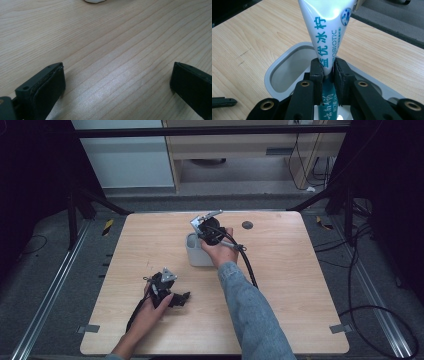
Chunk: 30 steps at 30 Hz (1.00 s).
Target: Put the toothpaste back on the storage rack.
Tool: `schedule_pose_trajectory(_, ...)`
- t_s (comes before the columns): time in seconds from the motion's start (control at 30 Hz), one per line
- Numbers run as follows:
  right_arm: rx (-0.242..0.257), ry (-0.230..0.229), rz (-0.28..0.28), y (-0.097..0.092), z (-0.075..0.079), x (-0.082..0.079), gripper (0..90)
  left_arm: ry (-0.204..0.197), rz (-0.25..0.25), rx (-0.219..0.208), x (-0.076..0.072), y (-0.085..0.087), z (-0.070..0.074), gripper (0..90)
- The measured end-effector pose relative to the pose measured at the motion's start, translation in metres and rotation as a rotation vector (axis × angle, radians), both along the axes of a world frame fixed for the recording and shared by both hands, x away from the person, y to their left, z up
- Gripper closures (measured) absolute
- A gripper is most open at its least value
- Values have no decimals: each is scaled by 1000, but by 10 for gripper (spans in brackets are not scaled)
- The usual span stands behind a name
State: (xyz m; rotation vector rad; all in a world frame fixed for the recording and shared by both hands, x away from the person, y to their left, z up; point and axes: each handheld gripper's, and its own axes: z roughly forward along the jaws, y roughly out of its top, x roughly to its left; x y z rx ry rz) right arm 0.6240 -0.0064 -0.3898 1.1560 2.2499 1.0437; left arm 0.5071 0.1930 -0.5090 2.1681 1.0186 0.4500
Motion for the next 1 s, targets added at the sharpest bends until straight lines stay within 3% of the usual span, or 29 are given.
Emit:
schedule_pose_trajectory(0.4, 14, 1, 18, -8, 6, -8, 769, 0, 0, 0, 0, 0, 0, 0)
schedule_pose_trajectory(1.0, 34, -27, 20, -37, 26, -28, 773, 0, 0, 0, 0, 0, 0, 0)
